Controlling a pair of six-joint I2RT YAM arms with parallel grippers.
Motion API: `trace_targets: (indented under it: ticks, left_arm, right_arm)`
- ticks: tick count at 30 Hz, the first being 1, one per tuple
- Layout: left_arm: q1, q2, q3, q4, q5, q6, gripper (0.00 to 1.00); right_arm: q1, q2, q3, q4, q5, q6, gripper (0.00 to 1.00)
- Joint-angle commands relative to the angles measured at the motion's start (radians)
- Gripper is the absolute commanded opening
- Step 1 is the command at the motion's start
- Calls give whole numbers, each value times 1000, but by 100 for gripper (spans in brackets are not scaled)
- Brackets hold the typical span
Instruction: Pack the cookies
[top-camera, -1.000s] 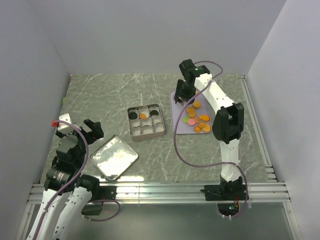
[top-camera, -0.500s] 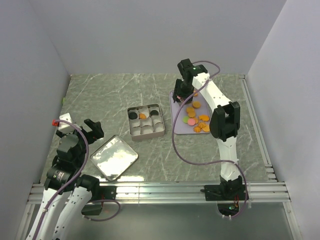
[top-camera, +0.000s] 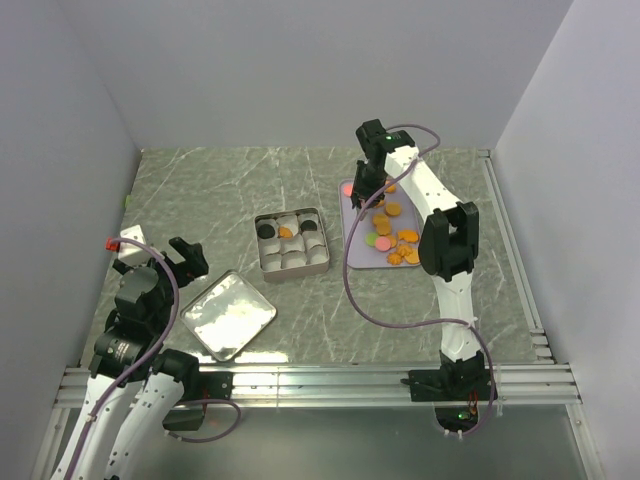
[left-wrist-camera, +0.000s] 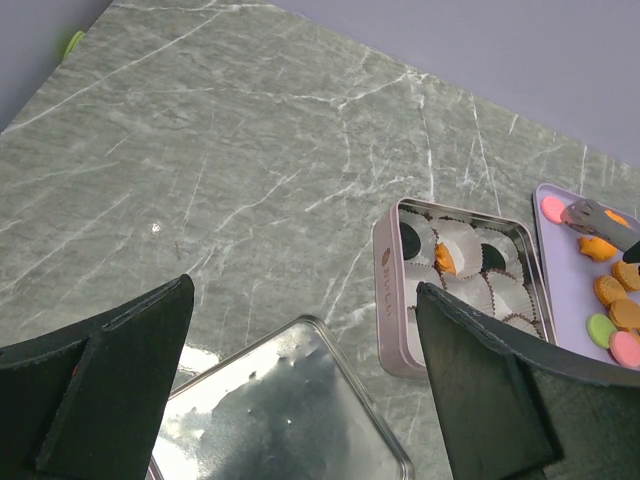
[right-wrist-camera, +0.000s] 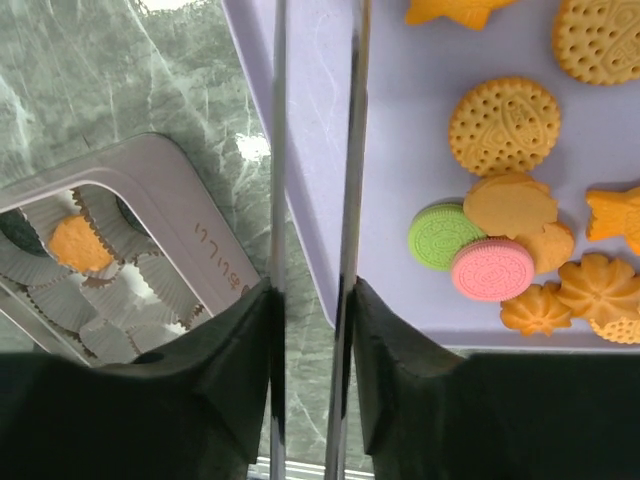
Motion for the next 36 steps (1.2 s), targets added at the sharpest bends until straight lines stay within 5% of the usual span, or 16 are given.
trace_targets:
  ticks: [1, 6, 13, 25, 36]
  left_arm:
    - [-1, 8, 16, 26, -15, 8, 99]
    - [-1, 2, 13, 26, -15, 8, 99]
    - [-1, -14, 12, 26, -17, 9, 99]
    - [-1, -23, 9, 26, -15, 9, 99]
    - [-1, -26, 9, 26, -17, 8, 99]
  right_arm:
    - [-9, -8, 45, 5, -10, 4, 35]
    - [-9, -14, 43, -4, -10, 0, 34]
    - [-10, -19, 32, 9, -24, -2, 51]
    - [-7, 35, 83, 12, -28, -13, 53]
    - [4, 22, 33, -89, 125, -59, 52]
